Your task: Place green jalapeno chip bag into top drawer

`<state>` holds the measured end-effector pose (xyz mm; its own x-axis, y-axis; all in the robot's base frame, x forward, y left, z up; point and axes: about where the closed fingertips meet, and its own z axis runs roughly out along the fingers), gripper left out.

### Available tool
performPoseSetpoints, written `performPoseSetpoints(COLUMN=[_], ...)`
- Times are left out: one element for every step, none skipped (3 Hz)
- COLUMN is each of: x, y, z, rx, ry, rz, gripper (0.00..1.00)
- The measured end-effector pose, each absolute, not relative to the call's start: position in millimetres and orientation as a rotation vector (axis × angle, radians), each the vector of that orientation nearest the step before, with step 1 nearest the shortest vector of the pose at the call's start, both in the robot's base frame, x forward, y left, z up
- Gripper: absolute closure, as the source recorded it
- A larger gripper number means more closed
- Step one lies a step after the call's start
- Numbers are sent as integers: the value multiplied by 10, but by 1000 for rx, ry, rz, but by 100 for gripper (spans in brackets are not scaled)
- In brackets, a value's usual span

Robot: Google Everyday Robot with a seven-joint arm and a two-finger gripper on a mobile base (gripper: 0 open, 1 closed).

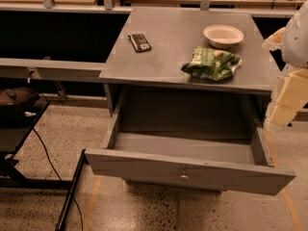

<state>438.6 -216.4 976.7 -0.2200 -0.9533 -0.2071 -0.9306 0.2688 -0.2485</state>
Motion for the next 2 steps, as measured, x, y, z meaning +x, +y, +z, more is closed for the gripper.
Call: performPoseSetpoints(x=[4386,4833], y=[-2164,-2157], z=[9767,9807], rx=[-1724,-1744], ry=[2229,2155], rz=[-101,-193], gripper=[0,0])
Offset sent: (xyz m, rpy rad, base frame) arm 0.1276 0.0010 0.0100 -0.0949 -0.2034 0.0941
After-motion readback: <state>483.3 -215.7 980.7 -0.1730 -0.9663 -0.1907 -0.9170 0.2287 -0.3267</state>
